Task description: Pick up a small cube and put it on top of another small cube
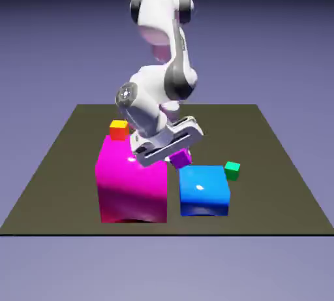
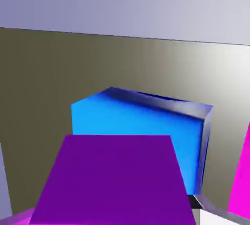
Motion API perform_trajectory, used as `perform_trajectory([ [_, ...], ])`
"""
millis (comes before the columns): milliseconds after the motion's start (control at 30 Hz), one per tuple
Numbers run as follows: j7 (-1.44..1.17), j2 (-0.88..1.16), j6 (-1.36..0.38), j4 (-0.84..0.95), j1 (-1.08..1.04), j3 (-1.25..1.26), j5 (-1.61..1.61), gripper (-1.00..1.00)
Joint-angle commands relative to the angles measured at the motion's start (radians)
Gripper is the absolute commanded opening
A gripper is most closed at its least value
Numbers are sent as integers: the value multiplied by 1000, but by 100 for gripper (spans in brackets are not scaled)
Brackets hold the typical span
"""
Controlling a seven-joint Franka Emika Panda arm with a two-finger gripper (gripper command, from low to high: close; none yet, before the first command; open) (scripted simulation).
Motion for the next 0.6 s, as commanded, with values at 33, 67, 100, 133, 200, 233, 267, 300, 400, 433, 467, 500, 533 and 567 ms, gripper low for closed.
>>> perform_trajectory([
  [33, 74, -73, -31, -35, 10, -53, -71, -100],
  [67, 111, -109, -47, -53, 8, -79, -106, -100],
  [100, 148, -145, -63, -70, 7, -106, -140, -100],
  [133, 184, -181, -79, -88, 5, -132, -175, -100],
  [200, 258, -254, -110, -123, 2, -185, -244, -100],
  [233, 295, -290, -126, -140, 0, -211, -278, -100],
  [267, 332, -326, -142, -157, -1, -239, -313, -100],
  [300, 370, -358, -158, -172, 0, -275, -349, -100],
  [400, 421, -385, -181, -182, 13, -350, -398, -100],
  [433, 421, -385, -181, -182, 13, -350, -398, -100],
  [467, 421, -387, -147, -218, 12, -351, -399, -100],
  [500, 422, -389, -112, -255, 11, -352, -401, -100],
  [533, 422, -391, -78, -291, 10, -353, -402, -100],
  [567, 422, -393, -44, -327, 9, -354, -404, -100],
])
